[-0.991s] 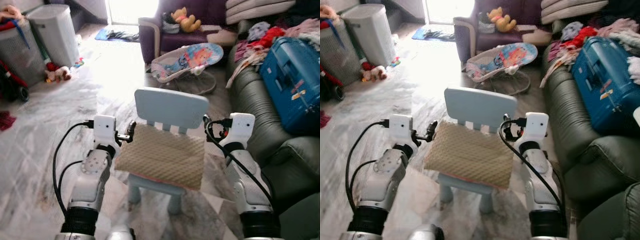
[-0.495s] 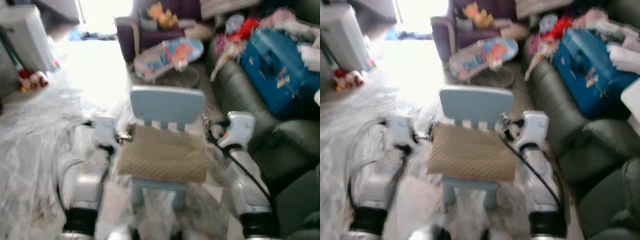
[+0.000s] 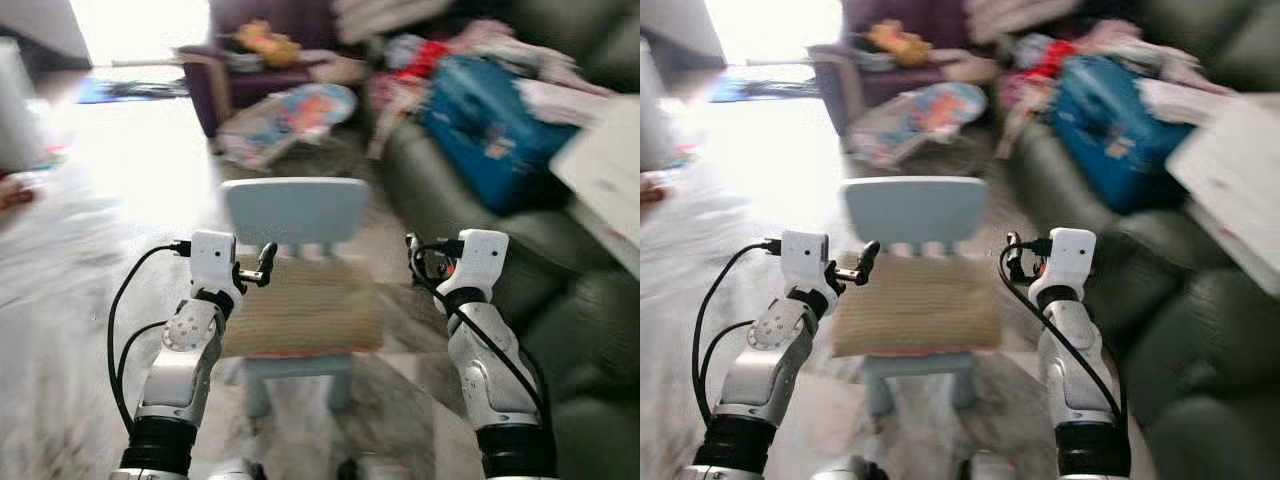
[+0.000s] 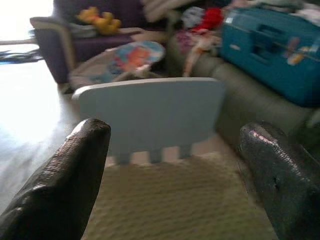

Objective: Move the pillow to the sofa

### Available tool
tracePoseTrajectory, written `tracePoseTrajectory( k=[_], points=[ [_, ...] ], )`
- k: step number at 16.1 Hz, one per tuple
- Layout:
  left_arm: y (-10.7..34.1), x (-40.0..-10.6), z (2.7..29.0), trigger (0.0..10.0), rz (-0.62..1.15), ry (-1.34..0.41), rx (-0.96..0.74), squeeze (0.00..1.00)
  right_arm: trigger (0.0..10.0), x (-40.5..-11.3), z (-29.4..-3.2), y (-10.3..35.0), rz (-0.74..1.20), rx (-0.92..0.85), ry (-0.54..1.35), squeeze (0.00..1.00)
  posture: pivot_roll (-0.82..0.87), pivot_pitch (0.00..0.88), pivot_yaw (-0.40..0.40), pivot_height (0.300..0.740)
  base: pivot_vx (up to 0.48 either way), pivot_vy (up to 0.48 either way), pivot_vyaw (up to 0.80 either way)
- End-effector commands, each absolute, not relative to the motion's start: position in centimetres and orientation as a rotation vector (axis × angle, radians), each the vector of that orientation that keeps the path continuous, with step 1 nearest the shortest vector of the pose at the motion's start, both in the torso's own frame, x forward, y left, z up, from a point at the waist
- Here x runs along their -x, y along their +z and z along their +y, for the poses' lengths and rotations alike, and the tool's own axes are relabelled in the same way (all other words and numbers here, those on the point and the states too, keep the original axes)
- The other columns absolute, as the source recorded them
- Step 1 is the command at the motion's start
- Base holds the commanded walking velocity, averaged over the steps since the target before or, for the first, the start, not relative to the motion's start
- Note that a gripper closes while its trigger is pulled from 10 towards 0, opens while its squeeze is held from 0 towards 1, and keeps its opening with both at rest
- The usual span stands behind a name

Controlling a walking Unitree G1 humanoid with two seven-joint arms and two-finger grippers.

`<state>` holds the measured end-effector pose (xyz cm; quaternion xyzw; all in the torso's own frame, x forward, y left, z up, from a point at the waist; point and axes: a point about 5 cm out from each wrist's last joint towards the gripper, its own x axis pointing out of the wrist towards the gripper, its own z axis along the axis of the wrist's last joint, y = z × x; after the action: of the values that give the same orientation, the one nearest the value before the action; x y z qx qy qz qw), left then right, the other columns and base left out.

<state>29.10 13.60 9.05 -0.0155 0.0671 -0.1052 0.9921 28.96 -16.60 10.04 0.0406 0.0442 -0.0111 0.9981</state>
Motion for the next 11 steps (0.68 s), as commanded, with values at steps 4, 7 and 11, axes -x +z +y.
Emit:
tracePoseTrajectory(
  k=[4, 7, 11],
  points=[
    [9.48, -29.22, 13.59, 10.0, 0.12, -0.216, 0.029, 0.0, 10.0, -29.13, -16.76, 10.3, 0.08, -0.076, -0.022, 0.0, -0.05, 0.0, -0.031, 0.74, 0.309, 0.0, 0.0],
    [9.48, -29.28, 13.61, 10.0, 0.121, -0.213, 0.032, 0.0, 10.0, -29.11, -16.52, 10.36, 0.073, -0.07, -0.002, 0.0, -0.05, 0.0, -0.031, 0.74, 0.317, 0.0, 0.0],
    [9.39, -29.26, 13.63, 10.0, 0.125, -0.21, 0.028, 0.0, 10.0, -29.02, -16.43, 10.42, 0.069, -0.072, 0.008, 0.0, -0.05, 0.001, -0.031, 0.74, 0.293, 0.0, 0.47]
  ],
)
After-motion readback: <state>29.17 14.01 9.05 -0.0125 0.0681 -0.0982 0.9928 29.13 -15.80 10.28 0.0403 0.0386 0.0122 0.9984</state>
